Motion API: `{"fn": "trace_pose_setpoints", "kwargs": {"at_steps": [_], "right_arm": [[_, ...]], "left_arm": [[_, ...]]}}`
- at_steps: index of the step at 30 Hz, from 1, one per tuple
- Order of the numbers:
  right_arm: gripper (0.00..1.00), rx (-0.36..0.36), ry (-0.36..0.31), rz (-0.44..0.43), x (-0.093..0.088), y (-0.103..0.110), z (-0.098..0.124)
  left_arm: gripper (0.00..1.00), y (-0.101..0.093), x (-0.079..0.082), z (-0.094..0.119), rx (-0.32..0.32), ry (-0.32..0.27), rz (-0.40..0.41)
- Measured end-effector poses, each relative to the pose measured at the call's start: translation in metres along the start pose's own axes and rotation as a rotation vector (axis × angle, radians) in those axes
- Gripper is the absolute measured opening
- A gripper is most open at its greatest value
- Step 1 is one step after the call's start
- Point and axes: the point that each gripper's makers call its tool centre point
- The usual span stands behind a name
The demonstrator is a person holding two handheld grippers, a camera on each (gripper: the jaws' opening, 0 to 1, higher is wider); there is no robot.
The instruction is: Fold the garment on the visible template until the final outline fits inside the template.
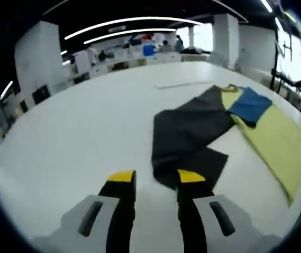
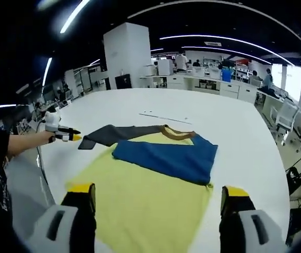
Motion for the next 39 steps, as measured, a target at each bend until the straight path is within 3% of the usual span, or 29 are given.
{"fn": "trace_pose_setpoints", "kwargs": {"at_steps": [4, 16, 26, 33, 39], "right_arm": [[0.99, -0.008, 0.009, 0.001, -0.003, -0.001, 0.001], [0.98, -0.035, 0.020, -0.028, -0.012, -0.002, 0.002], [0.98, -0.042, 0.017, -0.052, -0.018, 0.001, 0.003], [0.98, -0.044, 0.022, -0.067, -0.022, 0.006, 0.004], [0.99, -0.046, 0.017, -0.067, -0.020, 0.006, 0.005]], "left_arm": [[0.24, 0.001, -0.002, -0.010, 0.010, 0.016, -0.010], [0.00, 0.000, -0.004, -0.023, 0.025, 0.008, 0.017], [0.00, -0.003, -0.001, -0.010, 0.074, -0.015, -0.019], [0.00, -0.002, -0.005, -0.008, 0.109, 0.003, 0.034], [0.00, 0.000, 0.003, -0.009, 0.123, 0.000, 0.051]]}}
Point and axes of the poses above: the point that each gripper's makers call its tool centre point, and the gripper's own axes: z roughly backward along the fingers, y roughly to its left, x roughly out of its top, and after that the axes turned 4 degrees about x, right-handed
